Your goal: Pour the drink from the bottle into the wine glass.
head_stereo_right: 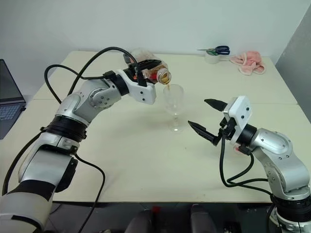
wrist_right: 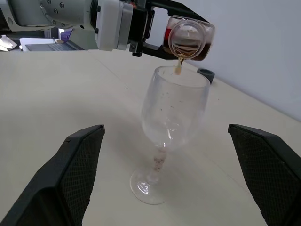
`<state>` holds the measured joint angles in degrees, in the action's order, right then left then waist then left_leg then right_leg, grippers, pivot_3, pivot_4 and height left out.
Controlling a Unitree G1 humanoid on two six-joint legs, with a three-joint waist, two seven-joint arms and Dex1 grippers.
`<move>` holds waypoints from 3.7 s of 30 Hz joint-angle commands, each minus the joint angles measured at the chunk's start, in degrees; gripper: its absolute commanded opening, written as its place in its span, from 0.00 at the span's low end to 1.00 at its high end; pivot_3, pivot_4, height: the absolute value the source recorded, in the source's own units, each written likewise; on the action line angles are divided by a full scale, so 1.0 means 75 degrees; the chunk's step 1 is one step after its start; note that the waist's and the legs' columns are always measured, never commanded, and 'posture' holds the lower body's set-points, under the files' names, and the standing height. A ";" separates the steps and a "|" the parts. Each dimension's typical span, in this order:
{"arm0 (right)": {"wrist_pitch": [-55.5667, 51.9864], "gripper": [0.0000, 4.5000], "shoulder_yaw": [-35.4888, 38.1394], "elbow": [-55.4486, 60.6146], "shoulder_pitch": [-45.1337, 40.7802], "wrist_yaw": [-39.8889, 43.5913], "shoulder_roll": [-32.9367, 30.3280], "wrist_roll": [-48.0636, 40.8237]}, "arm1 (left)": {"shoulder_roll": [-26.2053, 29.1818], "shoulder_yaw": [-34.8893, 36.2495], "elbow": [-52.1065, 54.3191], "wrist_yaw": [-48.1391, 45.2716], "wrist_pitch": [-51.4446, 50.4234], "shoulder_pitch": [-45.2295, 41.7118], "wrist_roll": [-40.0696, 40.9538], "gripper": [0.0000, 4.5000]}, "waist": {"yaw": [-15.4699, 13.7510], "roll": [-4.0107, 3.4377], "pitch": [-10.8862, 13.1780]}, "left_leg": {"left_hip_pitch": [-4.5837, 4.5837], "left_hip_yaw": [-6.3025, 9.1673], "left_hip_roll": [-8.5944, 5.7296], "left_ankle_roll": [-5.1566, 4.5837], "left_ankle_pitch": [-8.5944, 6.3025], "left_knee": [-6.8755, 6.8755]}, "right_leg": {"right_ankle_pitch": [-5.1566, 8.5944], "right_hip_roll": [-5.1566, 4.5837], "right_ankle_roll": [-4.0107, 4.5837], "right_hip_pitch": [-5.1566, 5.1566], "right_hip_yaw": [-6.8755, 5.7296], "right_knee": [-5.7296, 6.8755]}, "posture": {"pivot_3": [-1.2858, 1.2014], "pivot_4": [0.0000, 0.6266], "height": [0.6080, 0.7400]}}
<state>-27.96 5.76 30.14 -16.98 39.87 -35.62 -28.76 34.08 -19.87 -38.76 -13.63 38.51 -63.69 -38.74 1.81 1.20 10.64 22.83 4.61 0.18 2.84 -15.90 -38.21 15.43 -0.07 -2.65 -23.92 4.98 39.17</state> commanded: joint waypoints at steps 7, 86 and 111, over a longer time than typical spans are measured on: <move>0.0050 1.00 0.0022 0.0109 -0.0227 -0.0061 0.0005 -0.0047 | 0.0129 -0.0025 -0.0243 0.0453 0.0380 -0.0664 -0.0201 0.41 | 0.0000 0.0000 0.0000 | 0.0000 0.0000 -0.0003 0.0000 0.0000 -0.0006 | 0.0000 -0.0001 0.0000 0.0000 0.0000 0.0005 | 0.52 0.24 1.00; -0.2202 1.00 -0.0827 0.0348 -0.2863 -0.0266 0.0117 -0.0933 | -0.1687 0.4186 0.2967 -0.0707 -0.7760 0.2553 0.6133 0.40 | 0.0205 0.0000 0.0000 | 0.0003 0.0047 -0.0021 -0.0029 0.0016 -0.0092 | -0.0003 -0.0014 -0.0009 -0.0010 -0.0016 0.0126 | 0.52 0.24 1.00; -0.2423 1.00 -0.1934 -0.0260 -0.3612 0.0488 -0.0014 -0.0358 | -0.1045 0.4800 0.6955 -0.0236 -1.0618 0.4013 0.7166 0.99 | 0.0008 0.0000 0.0000 | 0.0003 0.0152 -0.0053 -0.0014 0.0024 -0.0089 | -0.0002 -0.0058 -0.0007 0.0046 -0.0128 0.0095 | 0.52 0.24 1.00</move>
<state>-47.44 -10.29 27.29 -42.48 42.79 -35.33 -31.53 24.50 14.28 6.83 -13.91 -38.52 -33.17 12.58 1.87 1.19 10.64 22.86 5.77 -0.22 2.73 -15.72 -38.87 15.42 -0.51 -2.70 -23.57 4.00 39.87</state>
